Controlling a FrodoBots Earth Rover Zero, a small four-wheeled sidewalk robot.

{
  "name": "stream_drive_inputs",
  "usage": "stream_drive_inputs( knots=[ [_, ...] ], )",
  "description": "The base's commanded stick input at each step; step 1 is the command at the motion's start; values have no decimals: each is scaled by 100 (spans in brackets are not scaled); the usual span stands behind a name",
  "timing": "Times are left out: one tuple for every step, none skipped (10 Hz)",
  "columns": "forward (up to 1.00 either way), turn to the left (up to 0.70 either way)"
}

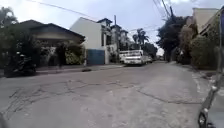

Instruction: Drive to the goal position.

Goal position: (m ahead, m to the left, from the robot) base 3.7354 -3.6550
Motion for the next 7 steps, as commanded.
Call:
stream_drive_inputs(
  knots=[
    [0,-53],
    [0,-70],
    [0,-70],
    [0,-70],
    [0,-70],
    [0,-70],
    [28,-56]
  ],
)
